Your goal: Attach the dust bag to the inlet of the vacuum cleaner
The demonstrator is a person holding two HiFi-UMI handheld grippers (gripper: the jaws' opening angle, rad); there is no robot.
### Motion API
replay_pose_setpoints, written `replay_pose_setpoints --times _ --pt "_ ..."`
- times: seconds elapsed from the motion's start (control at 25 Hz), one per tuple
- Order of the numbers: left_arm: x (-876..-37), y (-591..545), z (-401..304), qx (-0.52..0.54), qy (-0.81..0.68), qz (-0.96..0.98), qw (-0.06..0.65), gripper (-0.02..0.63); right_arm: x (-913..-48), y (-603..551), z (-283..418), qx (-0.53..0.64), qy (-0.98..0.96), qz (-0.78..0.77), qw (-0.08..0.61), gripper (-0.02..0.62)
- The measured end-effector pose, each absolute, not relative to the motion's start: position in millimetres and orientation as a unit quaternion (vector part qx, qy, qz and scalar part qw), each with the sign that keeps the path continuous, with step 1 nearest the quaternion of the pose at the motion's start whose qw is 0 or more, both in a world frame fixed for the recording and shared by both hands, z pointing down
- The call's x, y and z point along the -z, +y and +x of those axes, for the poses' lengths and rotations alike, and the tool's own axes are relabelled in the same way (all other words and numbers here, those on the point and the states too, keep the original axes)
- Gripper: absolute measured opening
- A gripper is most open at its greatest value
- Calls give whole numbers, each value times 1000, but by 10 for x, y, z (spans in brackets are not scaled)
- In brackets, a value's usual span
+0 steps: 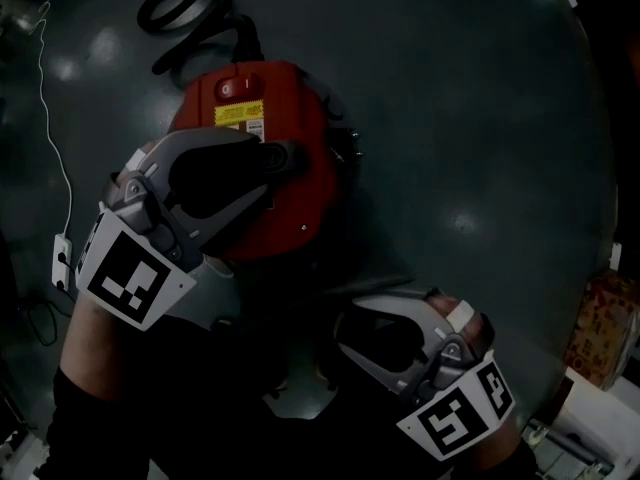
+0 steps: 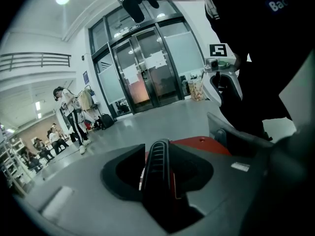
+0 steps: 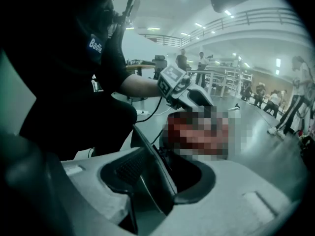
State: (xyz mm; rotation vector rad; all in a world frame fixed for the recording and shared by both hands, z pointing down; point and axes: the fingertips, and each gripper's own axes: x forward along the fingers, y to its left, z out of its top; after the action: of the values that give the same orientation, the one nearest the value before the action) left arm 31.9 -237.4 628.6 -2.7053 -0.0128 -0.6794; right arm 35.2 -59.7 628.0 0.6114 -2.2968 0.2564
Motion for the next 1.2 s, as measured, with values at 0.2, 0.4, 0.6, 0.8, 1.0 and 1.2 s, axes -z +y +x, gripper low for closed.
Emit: replay_pose_setpoints --times 0.2,0.4,0.6,0.8,1.0,1.2 --pt "-5932 -2502 209 223 29 -964 138 166 -6016 -599 361 -140 -896 260 331 172" --pt "-5443 -2515 36 199 84 -975 58 161 -5696 -602 438 -205 -882 318 281 172" --pt "-4948 -2146 -205 210 98 -973 11 150 -5260 -460 422 -241 -860 348 285 172" --pt "-4301 -1770 -484 207 127 -970 -20 150 -4672 -294 245 -250 -856 368 265 172" --pt "-3515 -1551 -734 196 157 -967 -39 147 -4072 -163 79 -243 -860 375 247 172" --pt "-2730 -1406 -889 185 213 -959 -37 143 -3557 3 55 -230 -874 359 232 172"
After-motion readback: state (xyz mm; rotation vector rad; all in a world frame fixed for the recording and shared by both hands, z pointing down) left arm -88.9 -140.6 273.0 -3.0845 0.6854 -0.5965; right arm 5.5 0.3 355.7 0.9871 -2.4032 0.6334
